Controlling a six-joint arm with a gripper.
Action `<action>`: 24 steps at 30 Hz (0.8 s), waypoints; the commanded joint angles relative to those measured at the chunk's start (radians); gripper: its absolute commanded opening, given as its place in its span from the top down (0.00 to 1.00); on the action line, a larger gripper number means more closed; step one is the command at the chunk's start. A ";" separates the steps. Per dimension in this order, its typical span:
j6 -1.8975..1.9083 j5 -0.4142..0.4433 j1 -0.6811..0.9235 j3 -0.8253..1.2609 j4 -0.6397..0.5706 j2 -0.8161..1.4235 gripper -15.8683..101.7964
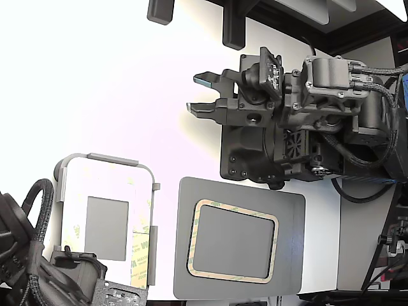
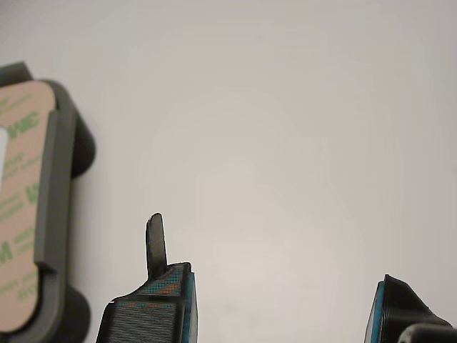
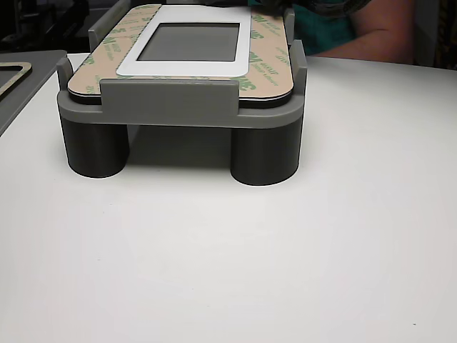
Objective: Peel off protective film from adhesive tape.
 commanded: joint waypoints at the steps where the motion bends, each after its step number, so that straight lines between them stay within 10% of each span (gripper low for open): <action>1: 0.003 0.003 -0.012 -0.023 -0.008 0.021 0.02; 20: -0.025 0.006 -0.011 -0.140 -0.014 -0.026 0.02; 24: -0.206 -0.069 -0.009 -0.241 0.034 -0.100 0.32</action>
